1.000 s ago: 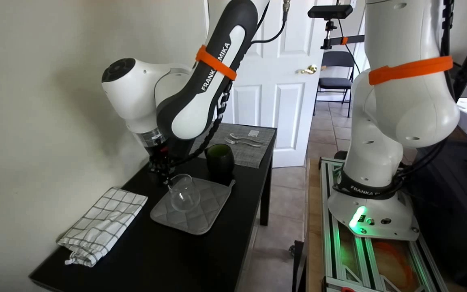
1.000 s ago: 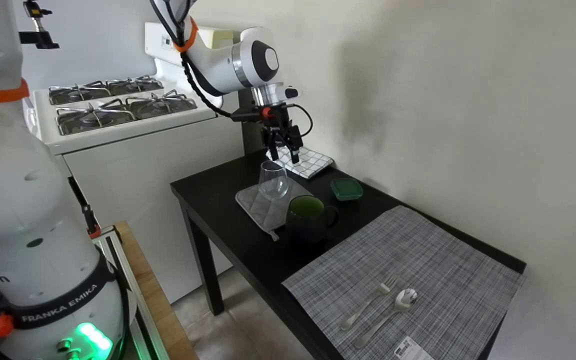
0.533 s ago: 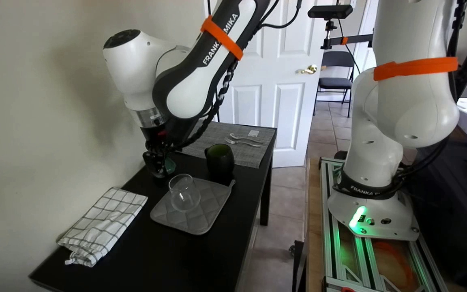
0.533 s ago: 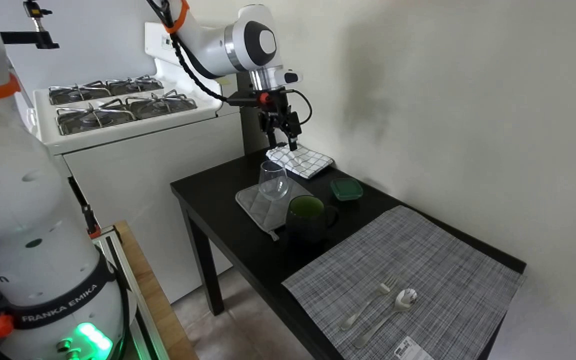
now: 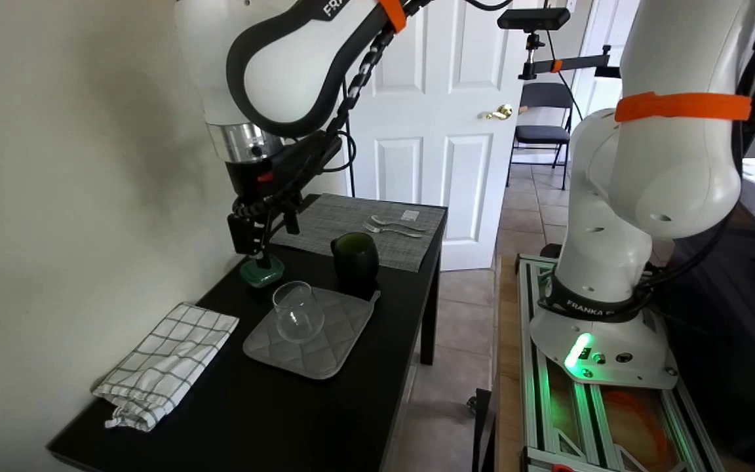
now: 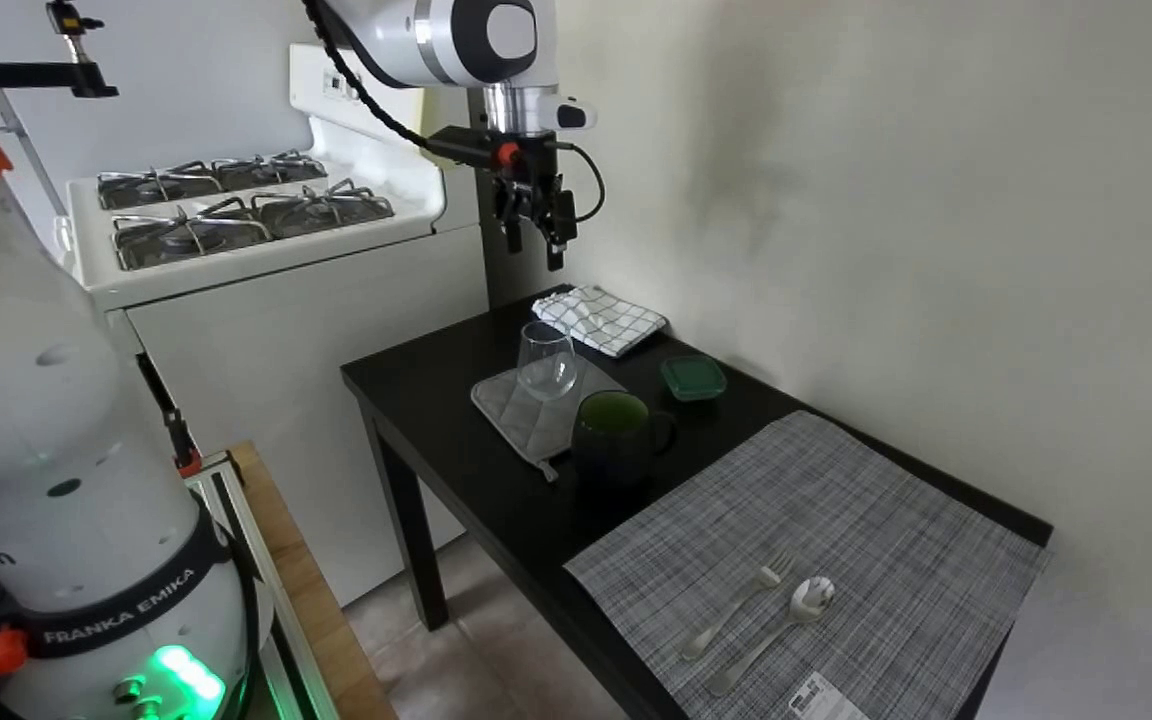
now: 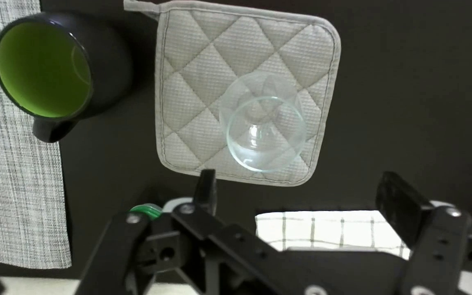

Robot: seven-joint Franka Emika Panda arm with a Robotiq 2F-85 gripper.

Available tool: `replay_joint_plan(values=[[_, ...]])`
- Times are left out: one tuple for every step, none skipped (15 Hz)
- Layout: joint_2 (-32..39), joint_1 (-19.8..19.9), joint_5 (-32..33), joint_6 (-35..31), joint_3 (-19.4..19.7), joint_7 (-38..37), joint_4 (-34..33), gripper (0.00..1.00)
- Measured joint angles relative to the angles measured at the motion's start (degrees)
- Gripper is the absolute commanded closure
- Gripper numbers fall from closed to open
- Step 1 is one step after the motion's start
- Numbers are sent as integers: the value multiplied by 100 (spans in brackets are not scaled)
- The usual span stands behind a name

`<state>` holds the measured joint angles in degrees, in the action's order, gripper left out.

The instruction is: Correctly position the glass on the mat

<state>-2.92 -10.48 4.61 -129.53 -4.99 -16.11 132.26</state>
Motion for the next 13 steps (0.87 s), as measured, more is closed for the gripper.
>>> replay_joint_plan(values=[[-87,8,-5,144,-5,0,1,0],[-165,22,-5,266,-14,-4,1,0],[-234,36,-4,380,-24,-8,2,0],[-271,54,-4,398,-37,-8,-2,0],[-272,71,-3,398,-51,-8,-9,0],[-262,78,-3,398,-56,-8,-12,0],[-251,82,-3,398,-60,-8,-13,0],[-247,86,-3,398,-64,-8,-13,0],[-244,88,-3,398,-65,-8,-13,0],[-243,89,-3,398,-67,-8,-13,0],[-242,90,-3,398,-67,-8,-13,0],[-241,91,-3,398,-67,-8,-14,0],[-241,91,-3,398,-68,-8,-14,0]])
